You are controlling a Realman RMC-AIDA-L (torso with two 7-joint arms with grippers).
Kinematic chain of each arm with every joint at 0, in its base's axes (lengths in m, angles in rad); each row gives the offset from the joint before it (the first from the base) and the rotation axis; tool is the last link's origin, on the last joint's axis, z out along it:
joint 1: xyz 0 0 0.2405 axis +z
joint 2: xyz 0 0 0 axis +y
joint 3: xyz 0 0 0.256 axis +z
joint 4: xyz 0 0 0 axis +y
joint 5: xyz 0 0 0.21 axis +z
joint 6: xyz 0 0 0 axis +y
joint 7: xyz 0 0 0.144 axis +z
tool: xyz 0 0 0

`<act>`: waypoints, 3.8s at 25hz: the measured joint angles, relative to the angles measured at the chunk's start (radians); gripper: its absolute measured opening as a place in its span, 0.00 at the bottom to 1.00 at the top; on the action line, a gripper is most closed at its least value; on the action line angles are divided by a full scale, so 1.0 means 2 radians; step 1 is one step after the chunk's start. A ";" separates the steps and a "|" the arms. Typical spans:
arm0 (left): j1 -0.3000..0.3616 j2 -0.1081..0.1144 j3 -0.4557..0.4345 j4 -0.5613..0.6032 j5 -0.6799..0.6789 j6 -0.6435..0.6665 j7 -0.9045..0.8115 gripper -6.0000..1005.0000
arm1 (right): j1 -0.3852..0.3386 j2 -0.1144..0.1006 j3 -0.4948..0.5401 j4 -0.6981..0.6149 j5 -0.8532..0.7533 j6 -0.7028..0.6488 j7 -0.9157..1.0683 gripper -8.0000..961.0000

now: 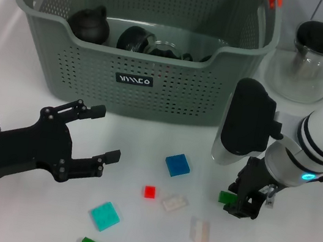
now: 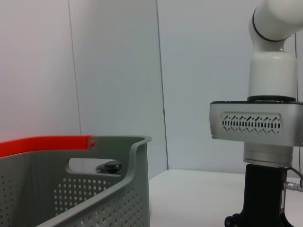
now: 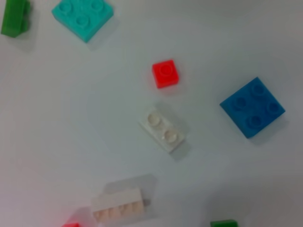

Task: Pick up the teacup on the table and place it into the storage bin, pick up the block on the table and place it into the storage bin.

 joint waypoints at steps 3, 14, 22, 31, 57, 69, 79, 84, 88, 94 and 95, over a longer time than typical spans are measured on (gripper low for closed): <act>0.001 0.000 0.000 0.000 0.000 0.000 0.002 0.82 | 0.003 0.001 -0.001 0.010 0.002 0.006 0.000 0.40; 0.001 0.000 -0.001 0.000 0.000 -0.002 0.002 0.82 | 0.005 0.000 -0.005 0.020 0.006 0.017 -0.003 0.38; 0.004 0.000 -0.004 0.001 0.000 -0.002 0.002 0.82 | -0.006 -0.002 0.008 -0.020 0.011 -0.018 0.000 0.21; 0.012 0.002 -0.041 0.004 0.011 -0.002 0.006 0.82 | -0.028 -0.004 0.175 -0.260 0.128 -0.221 0.017 0.21; 0.000 0.000 -0.034 -0.001 0.013 0.004 0.011 0.82 | 0.124 -0.043 0.385 -0.051 0.190 0.037 0.033 0.42; -0.003 0.002 -0.034 -0.001 0.013 0.006 0.011 0.82 | 0.004 -0.040 0.363 -0.109 0.317 -0.204 -0.108 0.94; -0.005 0.002 -0.034 0.000 0.013 0.006 0.011 0.82 | -0.008 -0.003 0.276 -0.103 0.111 -0.221 -0.108 0.98; -0.006 0.001 -0.034 -0.001 0.013 0.006 0.011 0.82 | 0.002 -0.004 0.180 -0.067 0.095 -0.133 -0.095 0.98; -0.005 0.000 -0.034 -0.004 0.013 0.006 0.011 0.82 | 0.013 -0.003 0.123 -0.041 0.089 -0.063 -0.094 0.97; -0.004 0.001 -0.034 -0.005 0.013 0.006 0.011 0.82 | 0.024 -0.002 0.048 -0.012 0.071 0.025 -0.094 0.97; -0.004 0.001 -0.034 -0.005 0.013 0.006 0.011 0.82 | 0.027 -0.002 0.039 -0.007 0.067 0.036 -0.094 0.97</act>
